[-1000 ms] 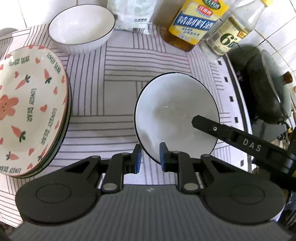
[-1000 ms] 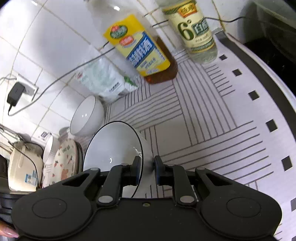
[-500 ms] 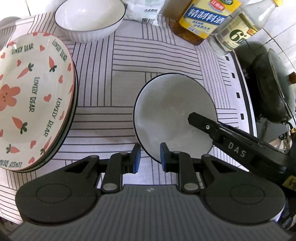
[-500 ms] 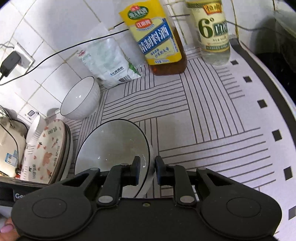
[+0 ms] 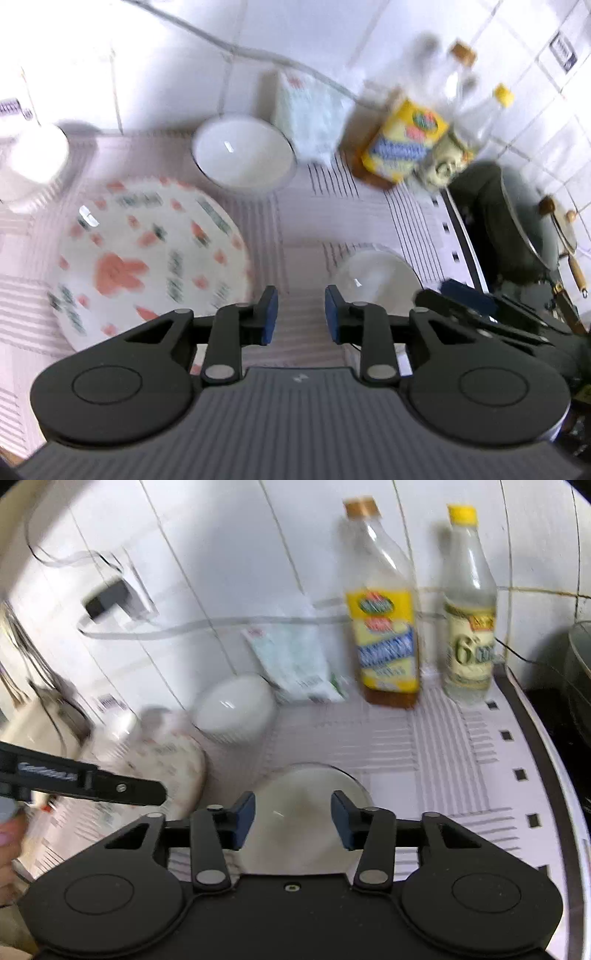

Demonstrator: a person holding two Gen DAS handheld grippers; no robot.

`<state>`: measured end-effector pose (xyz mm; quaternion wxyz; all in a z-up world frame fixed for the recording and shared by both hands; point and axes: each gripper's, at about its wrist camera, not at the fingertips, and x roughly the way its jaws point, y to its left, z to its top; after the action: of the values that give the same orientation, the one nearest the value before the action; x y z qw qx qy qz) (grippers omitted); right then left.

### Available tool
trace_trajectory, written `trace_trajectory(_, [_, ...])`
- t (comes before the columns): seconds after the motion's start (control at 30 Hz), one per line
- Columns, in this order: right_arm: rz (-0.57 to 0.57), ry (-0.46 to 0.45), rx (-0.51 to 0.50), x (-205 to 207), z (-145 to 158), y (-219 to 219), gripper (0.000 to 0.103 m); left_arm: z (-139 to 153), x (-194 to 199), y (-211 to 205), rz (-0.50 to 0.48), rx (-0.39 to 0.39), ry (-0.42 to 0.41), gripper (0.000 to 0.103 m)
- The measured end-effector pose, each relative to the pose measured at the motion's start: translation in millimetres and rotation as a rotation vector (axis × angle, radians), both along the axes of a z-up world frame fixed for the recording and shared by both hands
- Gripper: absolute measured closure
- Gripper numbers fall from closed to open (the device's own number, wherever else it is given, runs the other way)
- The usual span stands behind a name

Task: Organize plates and bowls
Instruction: 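Lift the bowl and carry it to the white bowl beside the plastic bag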

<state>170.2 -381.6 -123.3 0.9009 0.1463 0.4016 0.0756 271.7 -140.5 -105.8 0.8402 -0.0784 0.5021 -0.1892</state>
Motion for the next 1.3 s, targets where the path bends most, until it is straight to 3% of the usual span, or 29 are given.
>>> trace_trajectory(0.13, [0.022,-0.069,0.038,0.9,8.2,22.5,0.035,14.6,10.2,29.3,0.011,0.001,-0.091,0.065])
trace_trajectory(0.33, [0.041,-0.077,0.008,35.2,5.2,59.0,0.033,15.2,39.8,55.9,-0.005,0.016,-0.16,0.057])
trace_trajectory(0.43, [-0.01,-0.04,0.064,62.8,-2.7,64.2,0.033,7.9,56.1,57.6,-0.01,0.017,-0.2,0.055])
trace_trajectory(0.57, [-0.134,0.061,0.235,99.8,-26.1,56.4,0.033,-8.5,80.1,56.0,-0.026,0.006,-0.219,0.052])
trace_trajectory(0.73, [-0.288,0.174,0.394,130.7,-62.1,43.5,0.035,-35.2,109.9,39.9,-0.044,0.04,-0.169,0.052])
trace_trajectory(0.87, [-0.354,0.216,0.429,144.1,-80.6,38.6,0.037,-52.1,129.9,24.9,-0.04,0.072,-0.137,0.052])
trace_trajectory(1.07, [-0.406,0.259,0.427,157.8,-100.3,34.8,0.055,-68.3,143.1,9.6,-0.047,0.121,-0.142,0.052])
trace_trajectory(1.17, [-0.405,0.273,0.395,166.0,-105.4,37.7,0.071,-74.7,148.3,1.5,-0.051,0.165,-0.144,0.055])
trace_trajectory(1.2, [-0.408,0.283,0.374,168.5,-106.8,39.6,0.08,-76.0,149.4,1.2,-0.048,0.173,-0.139,0.058])
trace_trajectory(1.3, [-0.419,0.29,0.346,172.7,-108.8,42.2,0.088,-78.8,155.2,0.4,-0.044,0.171,-0.118,0.067])
